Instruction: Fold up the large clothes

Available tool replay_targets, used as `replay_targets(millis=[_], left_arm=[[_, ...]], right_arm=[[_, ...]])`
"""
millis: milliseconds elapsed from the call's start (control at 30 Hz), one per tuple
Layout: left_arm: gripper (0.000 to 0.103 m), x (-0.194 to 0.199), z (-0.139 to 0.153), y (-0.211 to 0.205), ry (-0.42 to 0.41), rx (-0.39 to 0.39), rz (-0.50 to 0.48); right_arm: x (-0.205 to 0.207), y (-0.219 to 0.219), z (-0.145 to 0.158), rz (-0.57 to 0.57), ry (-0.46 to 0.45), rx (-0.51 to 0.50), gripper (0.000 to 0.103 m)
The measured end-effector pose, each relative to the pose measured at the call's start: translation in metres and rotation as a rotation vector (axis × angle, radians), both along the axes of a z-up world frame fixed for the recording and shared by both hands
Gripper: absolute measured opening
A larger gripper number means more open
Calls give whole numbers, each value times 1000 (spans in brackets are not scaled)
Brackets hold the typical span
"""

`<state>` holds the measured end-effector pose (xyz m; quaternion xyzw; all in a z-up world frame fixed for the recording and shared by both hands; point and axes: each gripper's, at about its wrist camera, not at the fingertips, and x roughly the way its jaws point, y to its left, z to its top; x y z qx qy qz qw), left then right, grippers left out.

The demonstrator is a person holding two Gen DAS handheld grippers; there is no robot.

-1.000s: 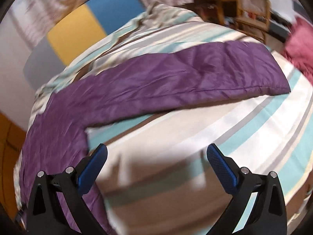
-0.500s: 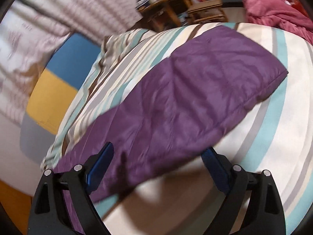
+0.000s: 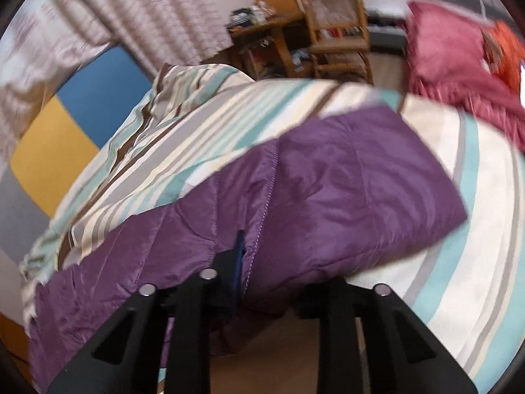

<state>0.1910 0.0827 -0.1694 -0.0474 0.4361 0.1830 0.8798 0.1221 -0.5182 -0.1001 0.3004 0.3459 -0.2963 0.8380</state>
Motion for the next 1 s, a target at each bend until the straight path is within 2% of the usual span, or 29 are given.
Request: replay_targets(millis=[167, 367, 533, 633, 867, 1000], left_arm=[[100, 0, -2, 5, -4, -41, 1], [100, -1, -2, 5, -7, -58, 1], [100, -1, -3, 6, -9, -65, 1], [100, -1, -3, 6, -9, -64, 1], [100, 0, -3, 5, -9, -66, 2], [100, 0, -3, 6, -10, -67, 1]], right_arm=[[20, 40, 31, 126, -18, -207, 14], [42, 94, 53, 283, -47, -344, 10], [62, 164, 67, 469, -71, -516, 10], [68, 212, 64, 582, -73, -621, 9], [66, 303, 44, 816, -108, -789, 9], [63, 364, 26, 971, -128, -954, 9]])
